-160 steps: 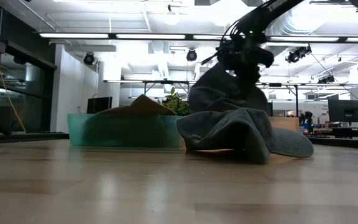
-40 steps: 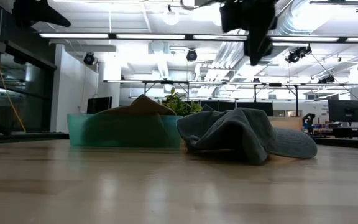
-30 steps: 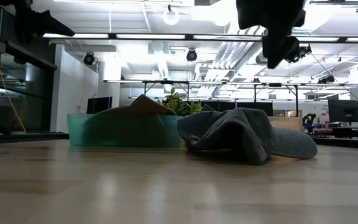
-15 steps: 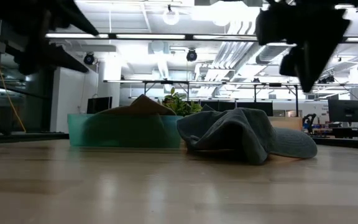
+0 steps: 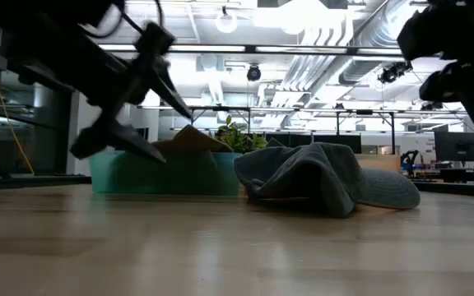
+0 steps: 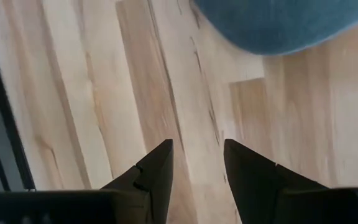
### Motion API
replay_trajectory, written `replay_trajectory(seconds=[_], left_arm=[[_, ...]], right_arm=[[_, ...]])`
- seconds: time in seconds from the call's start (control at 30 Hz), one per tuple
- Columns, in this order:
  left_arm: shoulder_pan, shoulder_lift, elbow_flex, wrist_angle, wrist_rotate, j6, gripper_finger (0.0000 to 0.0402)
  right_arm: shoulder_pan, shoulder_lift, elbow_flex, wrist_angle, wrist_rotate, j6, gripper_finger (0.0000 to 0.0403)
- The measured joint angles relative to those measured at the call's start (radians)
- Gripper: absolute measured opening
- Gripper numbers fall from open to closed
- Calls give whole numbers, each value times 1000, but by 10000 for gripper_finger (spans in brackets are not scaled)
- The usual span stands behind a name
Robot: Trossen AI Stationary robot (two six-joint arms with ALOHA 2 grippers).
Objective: Pick & Place hat
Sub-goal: Put the blue cap into the orange bin
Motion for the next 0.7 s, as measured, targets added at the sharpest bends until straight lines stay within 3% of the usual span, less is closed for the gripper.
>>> replay_trajectory(seconds=[0.23,0.7], left_arm=[[95,168,138,-9,99,35,275],[170,412,393,-120,149,35,275]], right_arm=[[-20,-124,-60,10,7,-16,137],[-27,-210,-83,13,40,-59,137]])
